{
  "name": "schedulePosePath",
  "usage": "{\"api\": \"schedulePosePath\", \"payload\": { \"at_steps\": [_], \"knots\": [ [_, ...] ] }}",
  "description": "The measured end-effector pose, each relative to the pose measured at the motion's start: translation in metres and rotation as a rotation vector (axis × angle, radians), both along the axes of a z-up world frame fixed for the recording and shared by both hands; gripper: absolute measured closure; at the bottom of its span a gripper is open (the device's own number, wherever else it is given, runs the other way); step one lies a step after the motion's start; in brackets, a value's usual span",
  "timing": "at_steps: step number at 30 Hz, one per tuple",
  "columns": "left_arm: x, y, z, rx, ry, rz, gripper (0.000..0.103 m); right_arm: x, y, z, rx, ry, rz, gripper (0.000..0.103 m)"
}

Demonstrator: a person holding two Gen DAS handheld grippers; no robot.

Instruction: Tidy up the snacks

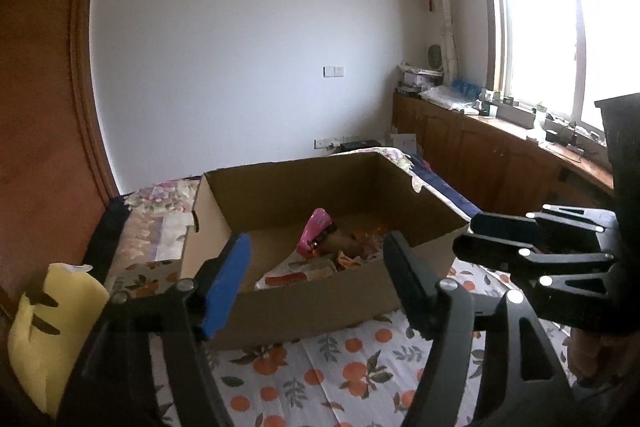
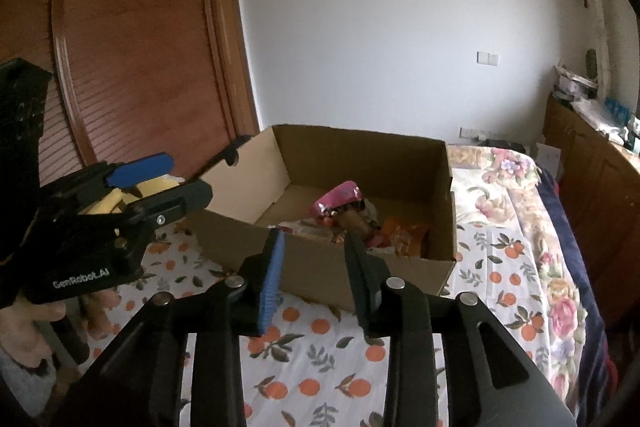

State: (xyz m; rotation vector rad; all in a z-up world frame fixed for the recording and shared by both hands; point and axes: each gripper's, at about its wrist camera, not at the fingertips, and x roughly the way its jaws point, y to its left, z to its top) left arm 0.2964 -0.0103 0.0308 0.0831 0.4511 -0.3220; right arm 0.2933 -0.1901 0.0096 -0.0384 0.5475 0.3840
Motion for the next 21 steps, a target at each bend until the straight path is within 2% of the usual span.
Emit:
{"api": "schedulePosePath", "payload": {
  "at_steps": [11, 14, 17, 18, 21],
  "knots": [
    [-0.049, 0.003, 0.017, -0.001, -0.050, 0.047, 0.025, -0.042, -0.005, 0.021, 0.012, -0.040, -0.016, 0.051],
    [-0.063, 0.005, 0.018, -0.009, -0.051, 0.048, 0.024, -0.054, -0.007, 0.028, 0.008, -0.050, -0.027, 0.039],
    [-0.080, 0.008, 0.020, -0.026, -0.056, 0.045, 0.024, -0.066, -0.010, 0.035, 0.011, -0.062, -0.033, 0.021],
    [-0.084, 0.008, 0.022, -0.030, -0.056, 0.041, 0.024, -0.071, -0.010, 0.037, 0.015, -0.070, -0.035, 0.012],
    [-0.098, 0.005, 0.026, -0.027, -0.064, 0.037, 0.023, -0.083, -0.011, 0.042, 0.013, -0.077, -0.032, 0.009]
  ]
}}
